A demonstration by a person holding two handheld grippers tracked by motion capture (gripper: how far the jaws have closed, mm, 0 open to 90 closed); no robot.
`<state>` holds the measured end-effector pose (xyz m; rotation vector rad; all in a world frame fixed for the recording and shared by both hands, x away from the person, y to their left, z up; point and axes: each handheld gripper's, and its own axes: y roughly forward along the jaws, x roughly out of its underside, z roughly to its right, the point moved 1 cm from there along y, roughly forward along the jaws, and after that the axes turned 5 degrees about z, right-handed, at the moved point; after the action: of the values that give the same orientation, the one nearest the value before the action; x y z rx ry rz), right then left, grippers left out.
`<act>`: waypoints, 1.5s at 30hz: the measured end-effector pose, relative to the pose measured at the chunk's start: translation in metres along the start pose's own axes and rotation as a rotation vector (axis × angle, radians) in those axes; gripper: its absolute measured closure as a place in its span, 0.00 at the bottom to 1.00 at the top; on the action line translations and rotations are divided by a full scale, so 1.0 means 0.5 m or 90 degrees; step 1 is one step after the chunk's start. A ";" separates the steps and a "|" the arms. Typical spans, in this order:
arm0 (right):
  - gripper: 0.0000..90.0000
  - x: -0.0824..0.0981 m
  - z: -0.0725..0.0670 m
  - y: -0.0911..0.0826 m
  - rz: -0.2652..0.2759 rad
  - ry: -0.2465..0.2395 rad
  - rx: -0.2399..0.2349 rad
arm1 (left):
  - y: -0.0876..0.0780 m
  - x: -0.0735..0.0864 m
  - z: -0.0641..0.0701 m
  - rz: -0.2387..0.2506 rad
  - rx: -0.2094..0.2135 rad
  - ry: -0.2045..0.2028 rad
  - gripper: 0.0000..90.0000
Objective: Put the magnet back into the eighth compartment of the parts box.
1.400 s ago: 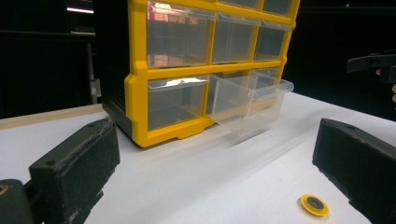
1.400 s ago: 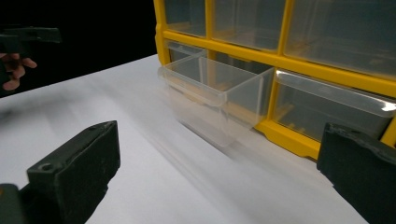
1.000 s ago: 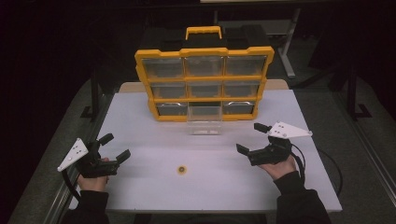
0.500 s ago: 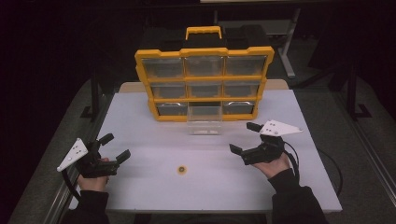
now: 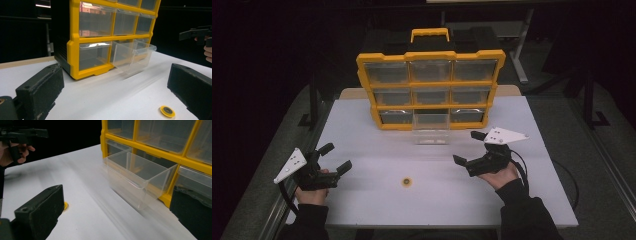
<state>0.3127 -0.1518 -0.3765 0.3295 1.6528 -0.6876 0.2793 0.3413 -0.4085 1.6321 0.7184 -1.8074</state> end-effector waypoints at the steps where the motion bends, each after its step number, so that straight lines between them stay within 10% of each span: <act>1: 0.00 -0.001 -0.001 0.002 -0.002 -0.001 -0.002 | 0.000 0.000 0.000 0.001 -0.001 0.000 0.01; 45: 0.00 -0.020 -0.041 0.074 -0.050 -0.022 -0.071 | -0.003 -0.001 -0.002 0.013 0.002 -0.006 0.01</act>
<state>0.3196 -0.1087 -0.3749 0.1723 1.6712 -0.6534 0.2790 0.3433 -0.4082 1.6256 0.6921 -1.8014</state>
